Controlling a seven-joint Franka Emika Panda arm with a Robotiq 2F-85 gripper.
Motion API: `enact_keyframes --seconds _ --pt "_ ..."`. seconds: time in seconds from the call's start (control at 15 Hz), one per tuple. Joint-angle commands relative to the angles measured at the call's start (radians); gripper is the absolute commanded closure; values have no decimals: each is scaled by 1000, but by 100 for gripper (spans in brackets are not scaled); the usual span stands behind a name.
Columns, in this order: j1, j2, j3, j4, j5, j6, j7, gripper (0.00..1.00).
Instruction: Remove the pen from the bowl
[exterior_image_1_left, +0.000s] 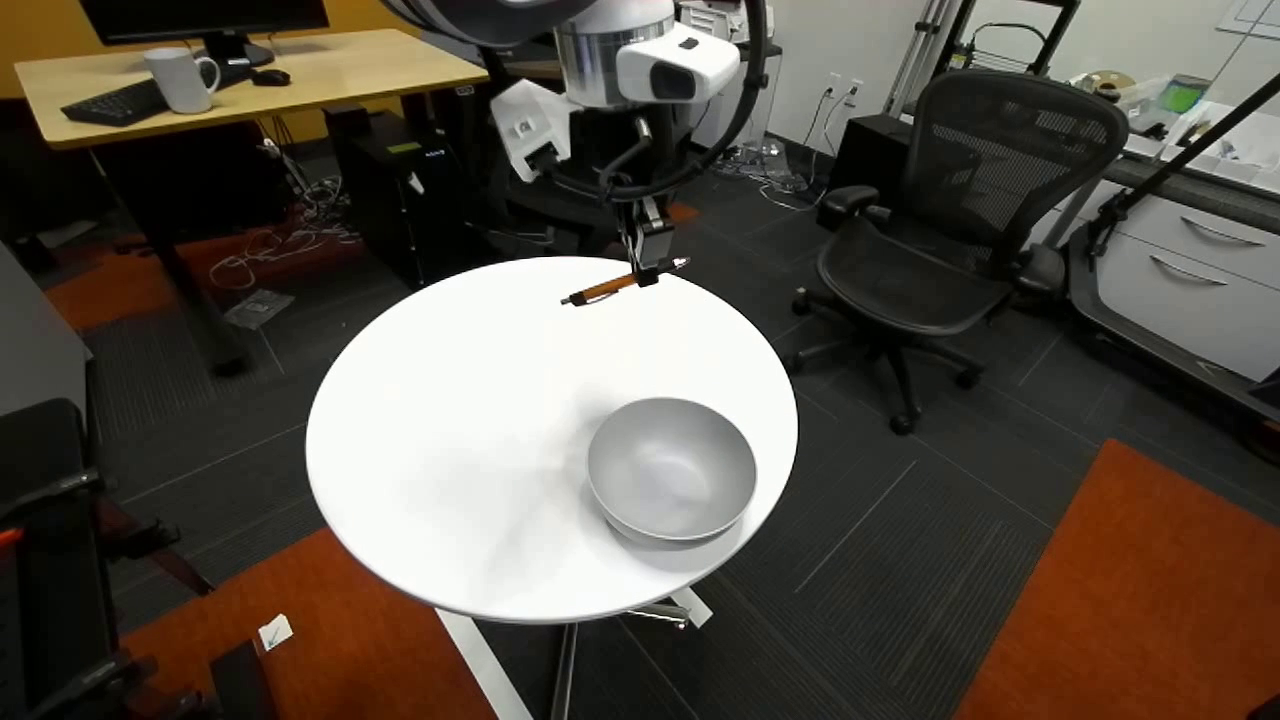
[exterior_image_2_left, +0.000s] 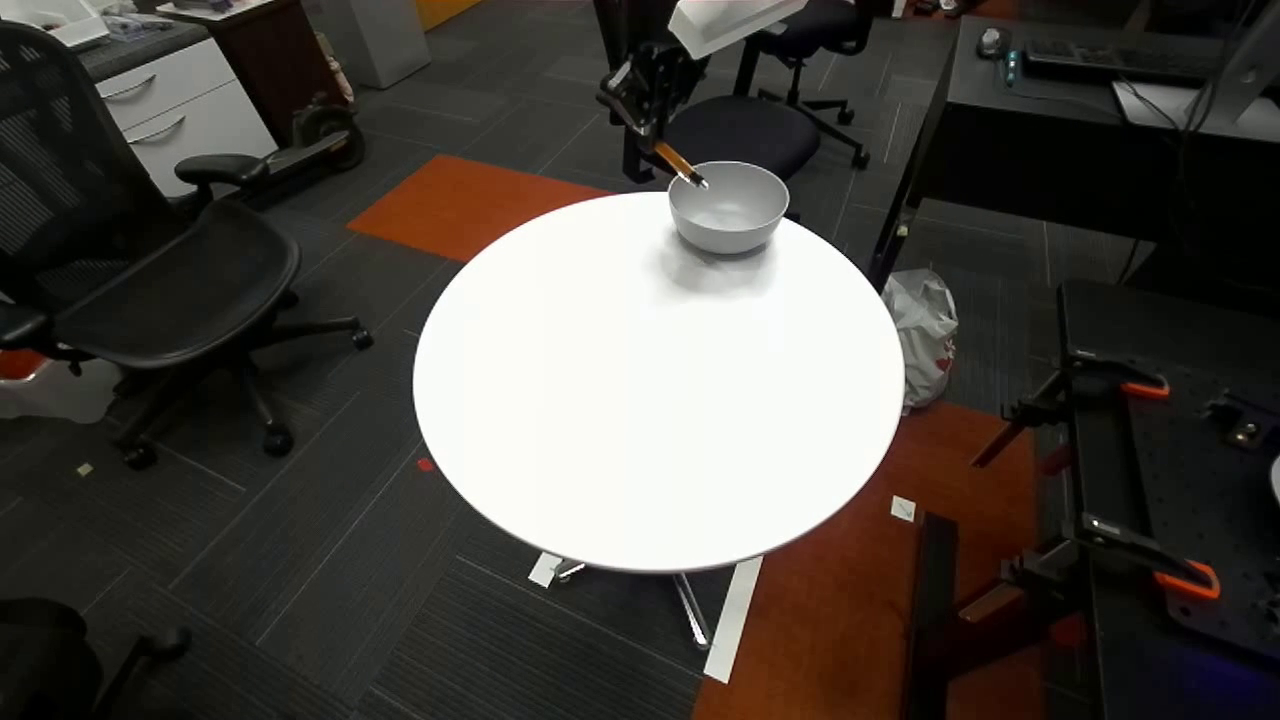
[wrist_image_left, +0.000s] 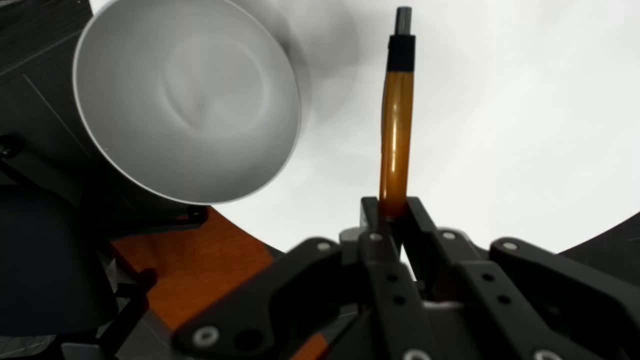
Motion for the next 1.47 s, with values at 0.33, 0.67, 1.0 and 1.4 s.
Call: enact_keyframes --seconds 0.33,0.67,1.0,1.4 --pt "-19 241 11 257 2 -68 -20 96" --pt "-24 371 12 376 5 -94 -17 96" --pt "-35 455 11 494 7 -162 -21 96" --pt "-50 507 14 605 6 -256 -26 46"
